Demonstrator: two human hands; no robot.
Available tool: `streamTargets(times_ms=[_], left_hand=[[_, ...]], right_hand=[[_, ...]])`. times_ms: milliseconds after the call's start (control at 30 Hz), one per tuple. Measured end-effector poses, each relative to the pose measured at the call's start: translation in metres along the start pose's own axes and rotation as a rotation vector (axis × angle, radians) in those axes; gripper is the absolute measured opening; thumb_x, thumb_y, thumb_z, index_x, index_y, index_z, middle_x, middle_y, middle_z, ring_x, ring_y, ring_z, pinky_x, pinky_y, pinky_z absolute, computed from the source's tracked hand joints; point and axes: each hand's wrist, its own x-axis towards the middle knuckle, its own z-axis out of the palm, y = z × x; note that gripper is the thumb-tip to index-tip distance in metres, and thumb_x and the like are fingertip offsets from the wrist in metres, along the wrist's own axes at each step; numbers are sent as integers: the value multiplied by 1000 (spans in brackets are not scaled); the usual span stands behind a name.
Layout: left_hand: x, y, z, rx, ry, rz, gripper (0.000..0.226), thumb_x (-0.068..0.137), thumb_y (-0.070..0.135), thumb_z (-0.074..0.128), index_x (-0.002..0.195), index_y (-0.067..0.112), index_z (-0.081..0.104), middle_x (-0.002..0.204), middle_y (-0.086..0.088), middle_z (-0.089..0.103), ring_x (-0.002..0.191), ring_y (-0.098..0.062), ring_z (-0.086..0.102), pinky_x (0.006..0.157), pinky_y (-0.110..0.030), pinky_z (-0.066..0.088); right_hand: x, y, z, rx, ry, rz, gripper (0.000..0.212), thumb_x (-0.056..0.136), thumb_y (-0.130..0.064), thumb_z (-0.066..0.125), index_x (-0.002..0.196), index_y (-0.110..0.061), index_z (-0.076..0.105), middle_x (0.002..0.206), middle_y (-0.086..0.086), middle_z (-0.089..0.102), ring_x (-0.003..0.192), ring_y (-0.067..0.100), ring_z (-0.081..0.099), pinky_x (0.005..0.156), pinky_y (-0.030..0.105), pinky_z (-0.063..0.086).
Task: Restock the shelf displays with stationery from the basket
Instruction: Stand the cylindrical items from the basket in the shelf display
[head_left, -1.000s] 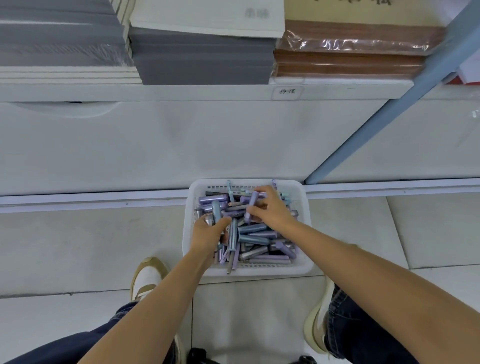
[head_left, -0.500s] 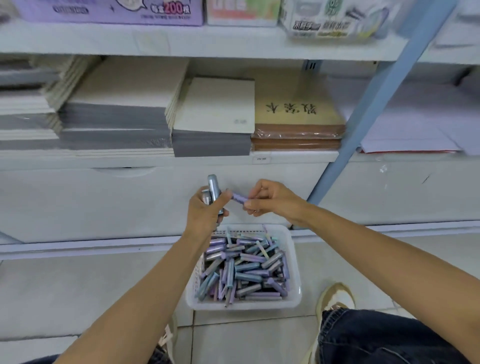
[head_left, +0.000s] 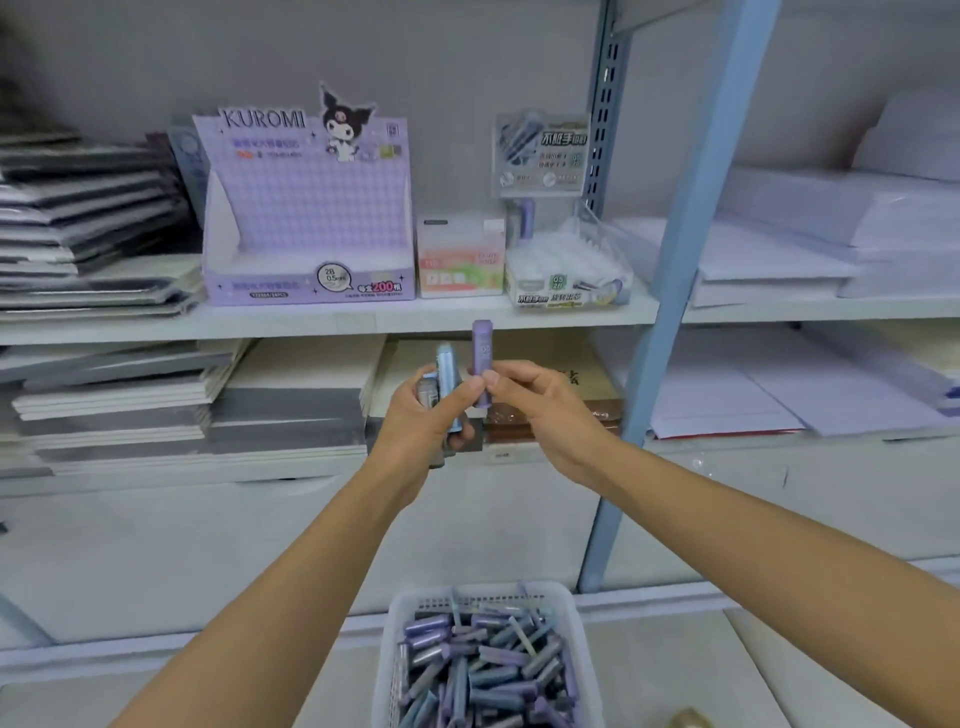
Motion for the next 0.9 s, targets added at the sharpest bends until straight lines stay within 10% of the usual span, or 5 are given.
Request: streamTargets(times_ms=[167, 433, 700, 900], left_hand=[[11, 45, 11, 50, -19, 151, 37, 76, 35, 77, 97, 12, 58, 70, -2, 63, 51, -12, 51, 47, -24, 40], [39, 91, 28, 164, -13, 193, 45, 79, 42, 76, 109, 13, 59, 68, 3, 63, 49, -7, 52, 44, -20, 40], [86, 120, 22, 210, -41, 202, 32, 89, 43, 65, 97, 12, 58, 54, 10, 61, 42, -6, 45, 40, -19, 36], [111, 115, 15, 138, -50, 220, 32, 85, 37, 70, 106, 16, 56, 65, 6, 64, 48, -8, 50, 42, -20, 39]], right_hand=[[15, -51, -5, 35, -72, -62, 20, 96, -22, 55, 108, -13, 68, 98, 4, 68, 96, 18, 60, 93, 39, 47], [61, -132, -33, -84, -10, -221, 24, 91, -9, 63, 114, -5, 66, 97, 6, 72, 86, 16, 70, 76, 25, 56], [137, -143, -88, -269, 402, -245, 28, 87, 1, 66, 115, 1, 66, 108, 20, 69, 95, 28, 68, 88, 35, 56], [179, -116, -95, -509, 406, -211, 31, 85, 0, 69, 115, -1, 67, 104, 15, 68, 99, 30, 66, 95, 43, 53]])
